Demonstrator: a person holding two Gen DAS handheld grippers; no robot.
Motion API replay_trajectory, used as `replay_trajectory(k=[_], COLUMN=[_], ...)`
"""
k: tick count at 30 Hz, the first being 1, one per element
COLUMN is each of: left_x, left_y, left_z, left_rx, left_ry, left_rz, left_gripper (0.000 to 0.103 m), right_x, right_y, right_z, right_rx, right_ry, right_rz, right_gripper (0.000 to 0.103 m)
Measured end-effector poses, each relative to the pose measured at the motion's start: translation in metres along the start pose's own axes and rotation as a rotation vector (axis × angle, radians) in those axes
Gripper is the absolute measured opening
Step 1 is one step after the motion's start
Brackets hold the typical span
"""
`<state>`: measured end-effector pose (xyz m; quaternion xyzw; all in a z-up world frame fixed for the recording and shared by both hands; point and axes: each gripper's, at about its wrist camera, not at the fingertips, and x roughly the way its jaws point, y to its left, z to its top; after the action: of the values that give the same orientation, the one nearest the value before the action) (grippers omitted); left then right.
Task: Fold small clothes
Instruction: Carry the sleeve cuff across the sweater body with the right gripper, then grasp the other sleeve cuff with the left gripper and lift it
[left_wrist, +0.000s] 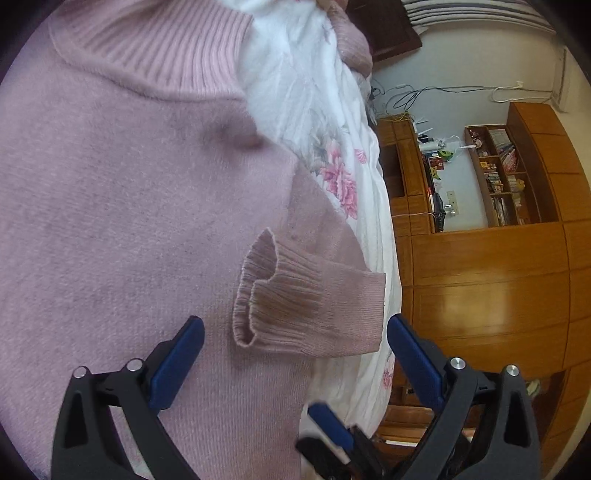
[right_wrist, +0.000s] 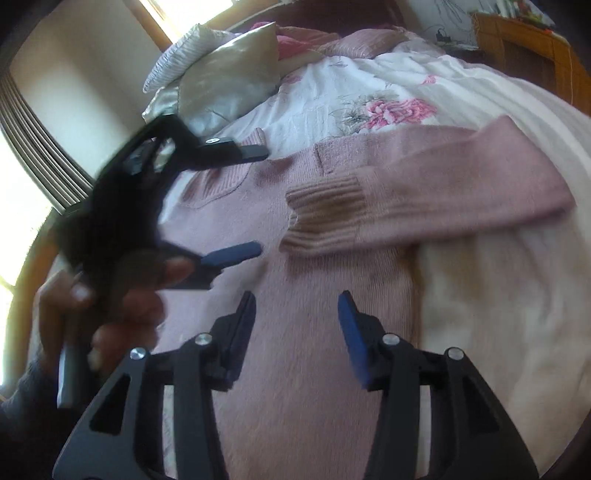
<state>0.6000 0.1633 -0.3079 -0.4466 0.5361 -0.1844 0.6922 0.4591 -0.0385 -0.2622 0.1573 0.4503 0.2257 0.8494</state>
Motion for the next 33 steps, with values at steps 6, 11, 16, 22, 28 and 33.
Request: replay_trajectory(k=[6,11,16,22,28,33], left_x=[0.019,0.024,0.003,-0.062,-0.152,-0.213], left_y=[-0.016,-0.013,-0.027,-0.064,-0.067,-0.037], left_z=[0.003,0.002,0.001,0.011,0.025,0.034], left_rx=[0.069,0.083,0.121,0.219,0.269,0.253], left_ry=[0.02,0.043,-0.014,-0.078,-0.164,-0.228], left_rz=[0.095,0.185,0.169,0.112,0.155,0.22], left_gripper=[0.088,0.011,0.006,0.006,0.006,0.006], right_x=[-0.056,-0.079,-0.099,-0.112,-0.107,-0.105], right_y=[-0.008,-0.003,0.008,0.013,0.017,0.026], right_z=[-0.076,-0.114,-0.127,-0.134,-0.134,-0.136], right_rx=[0.113,0.185,0.174,0.159,0.178,0.166], right_ry=[-0.009,0.013,0.014,0.013,0.031,0.044], right_rz=[0.081,0.146,0.178,0.181,0.214,0.222], right_gripper=[0.056,0.056,0.056,0.056,0.056,0.056])
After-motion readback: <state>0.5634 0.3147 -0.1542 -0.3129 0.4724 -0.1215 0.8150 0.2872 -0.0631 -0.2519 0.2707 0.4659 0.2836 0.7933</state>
